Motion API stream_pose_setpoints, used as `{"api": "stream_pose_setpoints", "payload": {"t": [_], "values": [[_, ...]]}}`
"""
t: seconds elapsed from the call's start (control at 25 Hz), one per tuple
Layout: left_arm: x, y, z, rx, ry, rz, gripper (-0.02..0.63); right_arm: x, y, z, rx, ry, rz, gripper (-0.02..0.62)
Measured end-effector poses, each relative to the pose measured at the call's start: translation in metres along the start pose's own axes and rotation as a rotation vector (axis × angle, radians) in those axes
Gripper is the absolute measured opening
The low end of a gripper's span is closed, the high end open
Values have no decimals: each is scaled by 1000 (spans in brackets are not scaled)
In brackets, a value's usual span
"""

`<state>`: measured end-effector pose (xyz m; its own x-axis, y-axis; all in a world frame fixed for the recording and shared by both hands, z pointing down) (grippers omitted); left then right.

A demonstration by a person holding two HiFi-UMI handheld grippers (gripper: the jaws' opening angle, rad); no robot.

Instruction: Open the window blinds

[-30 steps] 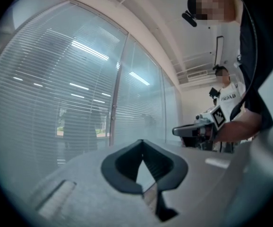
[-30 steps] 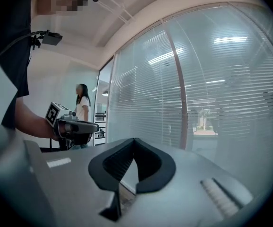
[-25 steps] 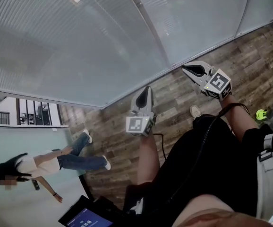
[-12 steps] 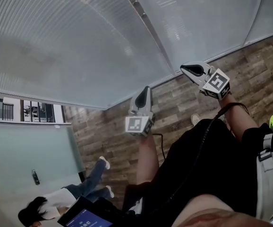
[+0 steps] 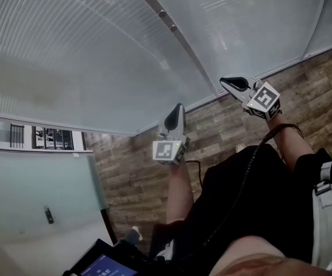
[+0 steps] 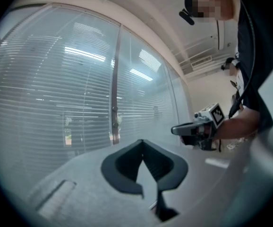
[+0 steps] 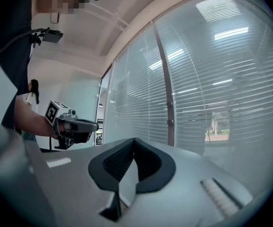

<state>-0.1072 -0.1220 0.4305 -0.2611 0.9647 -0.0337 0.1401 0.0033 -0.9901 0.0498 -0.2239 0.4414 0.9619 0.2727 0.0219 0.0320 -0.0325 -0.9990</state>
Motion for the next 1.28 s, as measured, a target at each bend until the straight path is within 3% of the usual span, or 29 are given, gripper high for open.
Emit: {"api": "stream_pose_setpoints", "payload": {"t": [0.72,1.28], "values": [[-27,1,7,-10,-42,-12,3,-10,1,-26,39,-26,-1,6],[-61,3,75,-30,-144,-22,3,-62,35,-58,105,-157,-16,6]]}}
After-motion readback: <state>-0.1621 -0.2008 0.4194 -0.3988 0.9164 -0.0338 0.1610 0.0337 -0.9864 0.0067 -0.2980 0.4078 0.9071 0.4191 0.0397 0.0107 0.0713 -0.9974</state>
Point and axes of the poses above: the fingertips, and each gripper's own axes: x backward along the fingers, z to its left, y out of its top, the point moved 3 cm from there along x, backward along the fingers, and after that the axes turned 3 degrees about -x, right-handed, at the moved point
